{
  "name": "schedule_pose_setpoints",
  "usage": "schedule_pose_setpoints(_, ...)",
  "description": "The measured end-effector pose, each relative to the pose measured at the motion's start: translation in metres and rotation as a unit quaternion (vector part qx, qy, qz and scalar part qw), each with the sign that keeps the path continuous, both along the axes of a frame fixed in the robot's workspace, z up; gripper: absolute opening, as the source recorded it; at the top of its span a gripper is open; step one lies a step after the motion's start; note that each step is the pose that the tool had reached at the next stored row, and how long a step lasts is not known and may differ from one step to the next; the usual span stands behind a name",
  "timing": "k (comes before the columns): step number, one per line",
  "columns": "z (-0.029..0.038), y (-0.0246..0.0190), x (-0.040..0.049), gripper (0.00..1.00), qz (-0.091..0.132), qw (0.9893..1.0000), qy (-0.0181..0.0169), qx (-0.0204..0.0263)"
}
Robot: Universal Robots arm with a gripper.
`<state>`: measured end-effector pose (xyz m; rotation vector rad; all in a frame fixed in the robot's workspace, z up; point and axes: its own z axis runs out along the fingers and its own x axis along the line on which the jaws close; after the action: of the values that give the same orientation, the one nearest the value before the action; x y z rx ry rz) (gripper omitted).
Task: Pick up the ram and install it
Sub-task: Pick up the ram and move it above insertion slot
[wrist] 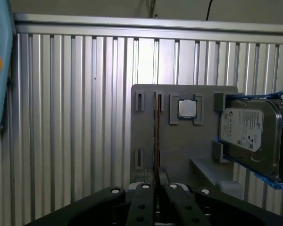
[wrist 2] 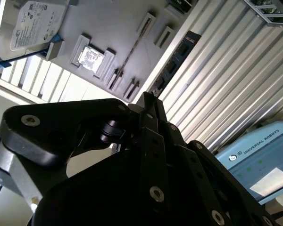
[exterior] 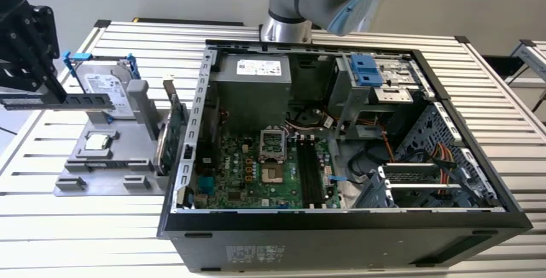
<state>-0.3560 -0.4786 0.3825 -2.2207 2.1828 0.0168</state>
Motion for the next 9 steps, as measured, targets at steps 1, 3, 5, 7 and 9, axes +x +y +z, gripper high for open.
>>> schedule_pose_setpoints(1, 0.0, 0.0, 0.0004, 0.0, 0.0, 1.0, 0.0, 0.0)
schedule_pose_setpoints(3, 0.0, 0.0, 0.0011, 0.0, 0.0, 1.0, 0.0, 0.0)
schedule_pose_setpoints(5, 0.0, 0.0, 0.0019, 0.0, 0.0, 1.0, 0.0, 0.0)
schedule_pose_setpoints(7, 0.0, 0.0, 0.0035, 0.0, 0.0, 1.0, 0.0, 0.0)
schedule_pose_setpoints(9, -0.0001, 0.0, 0.0059, 0.0, 0.0, 1.0, 0.0, 0.0)
